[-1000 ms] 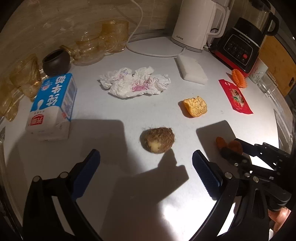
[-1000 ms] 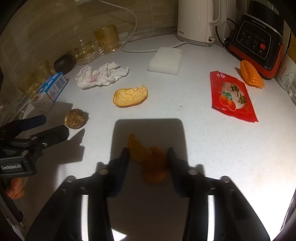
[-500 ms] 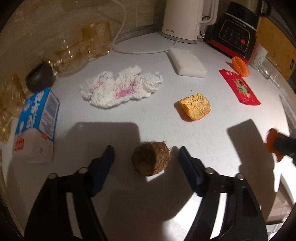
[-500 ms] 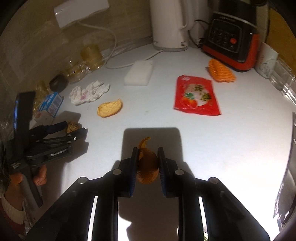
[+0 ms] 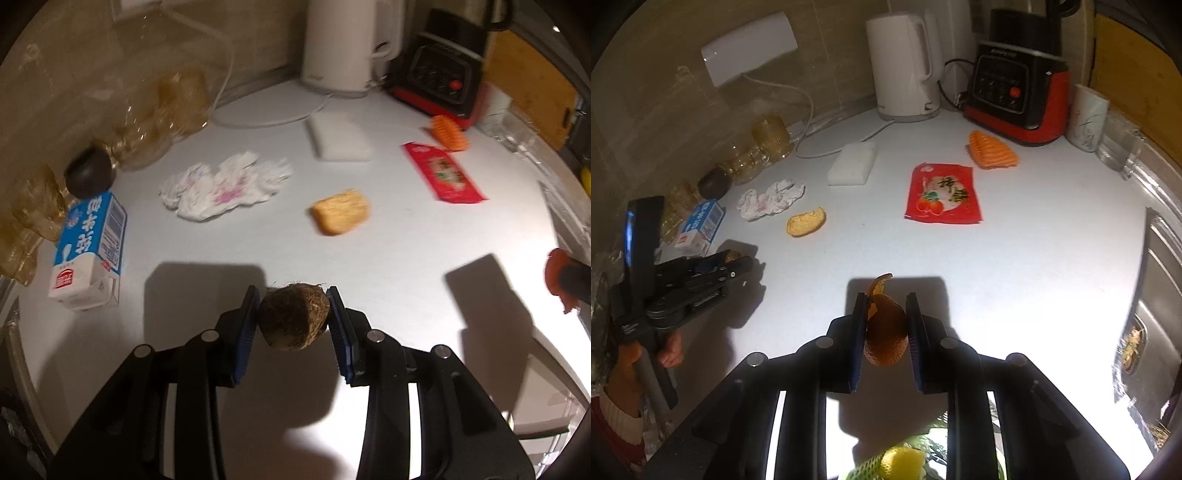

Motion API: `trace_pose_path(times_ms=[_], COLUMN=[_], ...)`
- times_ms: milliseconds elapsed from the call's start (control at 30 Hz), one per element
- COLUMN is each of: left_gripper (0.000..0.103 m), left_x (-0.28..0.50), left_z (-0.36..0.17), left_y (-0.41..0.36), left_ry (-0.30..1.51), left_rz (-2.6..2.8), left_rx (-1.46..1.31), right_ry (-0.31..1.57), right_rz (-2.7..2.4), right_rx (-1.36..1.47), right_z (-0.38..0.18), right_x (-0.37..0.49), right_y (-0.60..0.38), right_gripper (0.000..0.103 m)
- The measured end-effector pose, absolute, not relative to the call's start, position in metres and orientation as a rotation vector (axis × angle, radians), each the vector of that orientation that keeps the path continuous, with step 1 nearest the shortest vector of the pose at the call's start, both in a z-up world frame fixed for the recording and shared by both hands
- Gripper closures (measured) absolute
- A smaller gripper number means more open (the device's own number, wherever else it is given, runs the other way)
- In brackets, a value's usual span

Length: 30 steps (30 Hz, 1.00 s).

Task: Collect trash
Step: 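Grasp the orange mushroom toy with the right gripper while the left grasps the brown round object, then carry both over the green basket, open left to drop the brown object while right drops the mushroom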

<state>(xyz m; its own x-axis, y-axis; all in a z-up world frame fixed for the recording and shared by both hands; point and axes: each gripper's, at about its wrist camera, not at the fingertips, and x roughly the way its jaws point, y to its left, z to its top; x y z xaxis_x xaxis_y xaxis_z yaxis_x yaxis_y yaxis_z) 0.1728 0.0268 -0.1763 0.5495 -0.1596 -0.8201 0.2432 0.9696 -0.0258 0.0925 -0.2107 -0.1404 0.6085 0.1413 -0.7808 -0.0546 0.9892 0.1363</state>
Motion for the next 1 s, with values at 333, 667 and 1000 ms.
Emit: trace_pose_path(times_ms=[333,667,1000], left_gripper=[0.067,0.067,0.067], left_x=[0.066,-0.034,-0.084], left_z=[-0.131,-0.136,-0.144], left_y=[-0.039,-0.116,-0.142], left_ry=[0.986,1.041,1.059], left_rz=[-0.43,-0.55,-0.518], left_rx=[0.037,0.058,0.063], right_ry=[0.881,0.91,0.935], right_rz=[0.07,0.038,0.075], right_rx=[0.12,0.145,0.137], right_z=[-0.119,-0.131,-0.14], right_x=[-0.001,-0.098,-0.149], right_y=[-0.25,-0.296,-0.318], right_gripper=[0.081,0.081,0.081])
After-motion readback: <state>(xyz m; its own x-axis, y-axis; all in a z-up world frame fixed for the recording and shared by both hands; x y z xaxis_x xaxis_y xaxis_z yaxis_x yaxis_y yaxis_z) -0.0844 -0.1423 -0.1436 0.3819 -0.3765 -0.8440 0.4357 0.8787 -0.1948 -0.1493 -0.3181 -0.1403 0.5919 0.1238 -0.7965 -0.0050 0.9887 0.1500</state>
